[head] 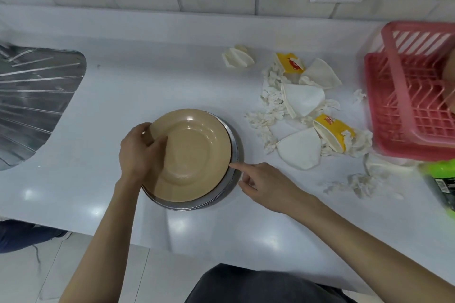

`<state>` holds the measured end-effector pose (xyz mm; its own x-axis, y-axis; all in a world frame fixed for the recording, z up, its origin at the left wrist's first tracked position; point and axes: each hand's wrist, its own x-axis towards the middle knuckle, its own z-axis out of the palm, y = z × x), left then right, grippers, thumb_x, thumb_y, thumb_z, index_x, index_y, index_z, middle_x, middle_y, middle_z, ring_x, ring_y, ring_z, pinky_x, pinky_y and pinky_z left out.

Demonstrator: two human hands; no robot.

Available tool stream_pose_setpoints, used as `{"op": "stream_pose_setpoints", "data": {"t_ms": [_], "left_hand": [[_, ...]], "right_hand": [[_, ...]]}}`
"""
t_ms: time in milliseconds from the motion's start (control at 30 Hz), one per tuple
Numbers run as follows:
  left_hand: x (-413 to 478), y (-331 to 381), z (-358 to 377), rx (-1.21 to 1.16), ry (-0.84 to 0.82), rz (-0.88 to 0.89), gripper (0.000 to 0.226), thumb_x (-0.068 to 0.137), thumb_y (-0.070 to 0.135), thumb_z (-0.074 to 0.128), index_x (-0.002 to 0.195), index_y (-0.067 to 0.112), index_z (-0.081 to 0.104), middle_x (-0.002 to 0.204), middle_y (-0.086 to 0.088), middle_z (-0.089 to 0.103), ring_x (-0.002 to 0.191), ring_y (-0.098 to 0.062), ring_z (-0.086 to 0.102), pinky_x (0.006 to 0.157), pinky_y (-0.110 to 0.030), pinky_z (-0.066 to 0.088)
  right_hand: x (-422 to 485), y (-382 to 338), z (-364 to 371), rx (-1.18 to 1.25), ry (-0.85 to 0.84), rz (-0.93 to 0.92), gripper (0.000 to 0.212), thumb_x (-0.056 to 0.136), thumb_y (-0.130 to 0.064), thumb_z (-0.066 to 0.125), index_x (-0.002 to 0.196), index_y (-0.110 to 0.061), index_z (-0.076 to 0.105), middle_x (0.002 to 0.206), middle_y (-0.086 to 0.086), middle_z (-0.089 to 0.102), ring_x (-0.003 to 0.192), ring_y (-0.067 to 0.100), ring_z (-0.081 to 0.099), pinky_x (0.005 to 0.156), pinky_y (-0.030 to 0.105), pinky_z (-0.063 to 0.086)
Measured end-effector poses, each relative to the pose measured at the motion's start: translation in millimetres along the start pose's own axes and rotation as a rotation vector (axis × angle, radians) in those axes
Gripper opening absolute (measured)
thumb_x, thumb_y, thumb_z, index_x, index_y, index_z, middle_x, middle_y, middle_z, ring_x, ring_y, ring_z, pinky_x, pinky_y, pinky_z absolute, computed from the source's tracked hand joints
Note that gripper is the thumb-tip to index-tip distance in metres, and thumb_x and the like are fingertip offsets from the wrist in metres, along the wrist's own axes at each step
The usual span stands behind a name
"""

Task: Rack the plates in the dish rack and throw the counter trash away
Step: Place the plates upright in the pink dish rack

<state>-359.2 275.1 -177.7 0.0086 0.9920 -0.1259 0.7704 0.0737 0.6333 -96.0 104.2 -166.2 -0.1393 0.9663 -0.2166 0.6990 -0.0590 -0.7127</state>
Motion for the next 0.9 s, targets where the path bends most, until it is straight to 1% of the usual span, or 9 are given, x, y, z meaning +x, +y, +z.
{"op": "stream_pose_setpoints", "data": {"t_ms": [100, 200, 300, 367, 467, 600, 733, 833, 900], "left_hand": [[0.5, 0.8, -0.7, -0.094, 0.029, 0.016, 0.047, 0.079, 0.039, 0.074, 0.122, 0.026, 0.063, 0.116, 0.008, 0.067, 0.107, -0.016, 0.061, 0.095, -0.040, 0.052], [2.5, 5.7, -4.0, -0.174, 0.068, 0.051, 0.043, 0.080, 0.030, 0.077, 0.121, 0.022, 0.064, 0.114, 0.009, 0.067, 0.105, -0.010, 0.060, 0.091, -0.020, 0.046], [6.2, 18.9, -13.8, -0.224, 0.124, 0.104, 0.030, 0.082, 0.025, 0.078, 0.109, 0.027, 0.064, 0.094, 0.018, 0.065, 0.083, 0.002, 0.058, 0.073, -0.003, 0.039], [10.1, 27.2, -20.3, -0.264, 0.140, 0.137, 0.028, 0.083, 0.021, 0.077, 0.104, 0.030, 0.062, 0.077, 0.018, 0.062, 0.065, 0.003, 0.055, 0.063, -0.005, 0.041], [13.9, 38.9, -24.5, -0.375, 0.135, 0.160, 0.024, 0.085, 0.017, 0.075, 0.103, 0.030, 0.065, 0.058, 0.017, 0.059, 0.053, -0.002, 0.050, 0.059, -0.015, 0.047], [9.5, 59.9, -16.2, -0.469, 0.103, 0.217, 0.023, 0.089, 0.021, 0.071, 0.110, 0.030, 0.069, 0.067, 0.006, 0.058, 0.062, -0.011, 0.052, 0.067, -0.024, 0.049], [-3.1, 90.4, 4.7, -0.556, 0.024, 0.229, 0.024, 0.091, 0.021, 0.068, 0.112, 0.030, 0.069, 0.072, -0.006, 0.053, 0.068, -0.017, 0.049, 0.069, -0.026, 0.047], [-15.6, 117.9, 26.2, -0.608, -0.018, 0.226, 0.025, 0.092, 0.019, 0.067, 0.115, 0.026, 0.069, 0.084, -0.002, 0.065, 0.074, -0.013, 0.058, 0.076, -0.025, 0.051], [-24.1, 137.7, 42.3, -0.656, -0.026, 0.211, 0.025, 0.092, 0.016, 0.067, 0.115, 0.025, 0.069, 0.082, 0.007, 0.068, 0.073, -0.006, 0.062, 0.077, -0.022, 0.052]], "right_hand": [[1.7, 1.0, 2.6, 0.065, 0.007, 0.029, 0.046, 0.095, -0.023, 0.053, 0.140, -0.032, 0.046, 0.081, -0.010, 0.064, 0.072, 0.010, 0.059, 0.076, 0.038, 0.054], [2.6, 0.2, 4.0, 0.151, 0.012, 0.067, 0.047, 0.095, -0.021, 0.055, 0.141, -0.032, 0.047, 0.082, -0.006, 0.064, 0.072, 0.010, 0.060, 0.075, 0.037, 0.055], [3.5, -0.1, 3.3, 0.226, 0.049, 0.102, 0.045, 0.095, -0.020, 0.057, 0.139, -0.028, 0.049, 0.083, -0.005, 0.066, 0.070, 0.008, 0.059, 0.073, 0.027, 0.053], [3.2, 1.0, 0.0, 0.273, 0.089, 0.131, 0.047, 0.093, -0.018, 0.059, 0.139, -0.025, 0.048, 0.084, -0.003, 0.068, 0.071, 0.008, 0.061, 0.071, 0.022, 0.051], [0.8, 5.3, -9.9, 0.370, 0.154, 0.187, 0.050, 0.093, -0.018, 0.059, 0.141, -0.024, 0.044, 0.084, -0.002, 0.071, 0.078, 0.013, 0.065, 0.080, 0.030, 0.054], [-5.0, 12.6, -24.2, 0.511, 0.260, 0.233, 0.048, 0.096, -0.025, 0.058, 0.142, -0.021, 0.044, 0.083, -0.002, 0.072, 0.074, 0.012, 0.066, 0.081, 0.036, 0.055], [-20.0, 11.9, -46.1, 0.673, 0.332, 0.191, 0.028, 0.099, -0.026, 0.054, 0.127, -0.024, 0.056, 0.086, 0.003, 0.073, 0.075, 0.016, 0.069, 0.069, 0.025, 0.050], [-36.0, 12.9, -64.3, 0.762, 0.403, 0.156, 0.025, 0.100, -0.013, 0.053, 0.124, -0.017, 0.058, 0.088, 0.007, 0.074, 0.076, 0.015, 0.069, 0.065, 0.017, 0.048], [-46.7, 19.3, -76.8, 0.795, 0.458, 0.175, 0.030, 0.099, -0.007, 0.052, 0.128, -0.012, 0.055, 0.089, 0.008, 0.073, 0.077, 0.018, 0.069, 0.066, 0.024, 0.052]]}}
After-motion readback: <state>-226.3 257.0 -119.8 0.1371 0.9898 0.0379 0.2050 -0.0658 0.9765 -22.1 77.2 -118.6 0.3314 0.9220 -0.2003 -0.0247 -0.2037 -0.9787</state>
